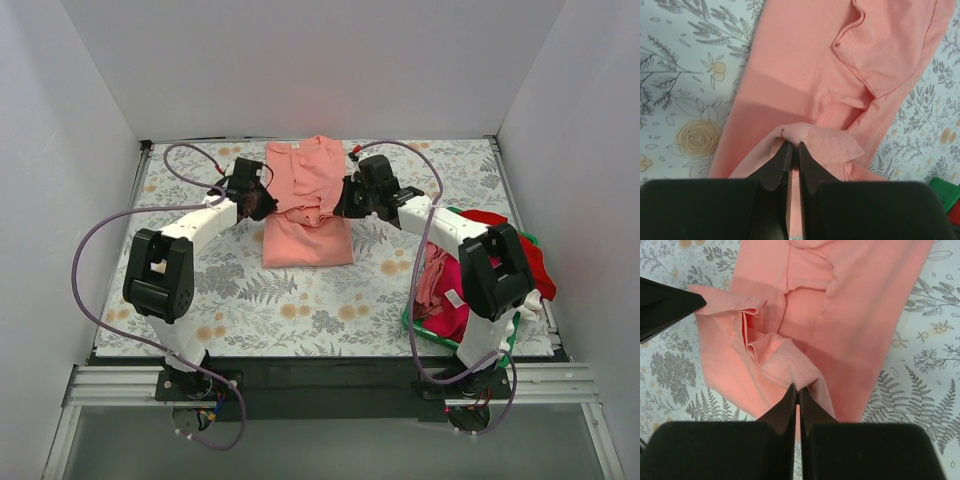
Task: Fold and stack the t-shirts
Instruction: Fold the tshirt
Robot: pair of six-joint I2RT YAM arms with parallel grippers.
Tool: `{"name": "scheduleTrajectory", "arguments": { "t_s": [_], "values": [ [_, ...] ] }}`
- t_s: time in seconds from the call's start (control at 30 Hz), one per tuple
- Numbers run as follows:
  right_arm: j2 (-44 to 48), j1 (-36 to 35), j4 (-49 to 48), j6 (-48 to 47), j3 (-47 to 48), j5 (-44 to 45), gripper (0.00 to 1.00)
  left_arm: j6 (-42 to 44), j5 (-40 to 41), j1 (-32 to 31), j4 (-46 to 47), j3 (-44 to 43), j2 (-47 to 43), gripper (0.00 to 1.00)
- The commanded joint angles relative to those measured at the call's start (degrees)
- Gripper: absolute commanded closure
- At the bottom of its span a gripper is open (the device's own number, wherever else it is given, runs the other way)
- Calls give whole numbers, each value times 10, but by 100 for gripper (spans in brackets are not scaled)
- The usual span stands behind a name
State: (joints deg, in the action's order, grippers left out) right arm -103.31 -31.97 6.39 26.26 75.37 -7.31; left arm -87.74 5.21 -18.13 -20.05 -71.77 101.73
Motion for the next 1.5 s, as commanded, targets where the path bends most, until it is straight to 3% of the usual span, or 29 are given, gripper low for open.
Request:
{"name": "scheduleTrajectory", "arguments": {
  "t_s": [0.0, 0.4, 0.5, 0.57, 0.63, 0.73, 0.77, 0.8, 0.9, 0.97, 1.03, 1.27, 1.47],
  "values": [
    [-18, 12, -2, -14, 42, -14, 99, 35, -7, 10, 17, -38, 14, 100],
    [-79, 32, 7, -28, 84, -14, 99, 56, -13, 21, 19, -79, 79, 100],
    [-97, 37, 12, -25, 100, -17, 98, 63, -20, 24, 17, -87, 93, 96],
    [-107, 40, 14, -18, 106, -20, 96, 64, -24, 26, 16, -90, 100, 85],
    [-109, 44, 16, -15, 115, -25, 86, 65, -28, 27, 16, -94, 101, 74],
    [-107, 48, 25, -13, 128, -27, 62, 66, -31, 27, 12, -98, 94, 45],
    [-100, 48, 26, -13, 126, -25, 46, 67, -33, 27, 12, -97, 82, 32],
    [-95, 49, 26, -13, 124, -24, 26, 66, -34, 27, 12, -95, 76, 27],
    [-69, 48, 25, -13, 103, -31, 15, 61, -42, 27, 12, -75, 37, 17],
    [-46, 48, 24, -15, 79, -41, 13, 54, -50, 27, 12, -49, 18, 16],
    [-31, 48, 24, -11, 59, -58, 2, 47, -51, 27, 12, -28, -14, 15],
    [53, 37, 4, 5, -67, -62, 2, 10, -75, 19, 26, 119, -124, 14],
    [72, 23, -17, 24, -153, -61, 2, -12, -100, 8, 54, 236, -171, 12]
  ]
}}
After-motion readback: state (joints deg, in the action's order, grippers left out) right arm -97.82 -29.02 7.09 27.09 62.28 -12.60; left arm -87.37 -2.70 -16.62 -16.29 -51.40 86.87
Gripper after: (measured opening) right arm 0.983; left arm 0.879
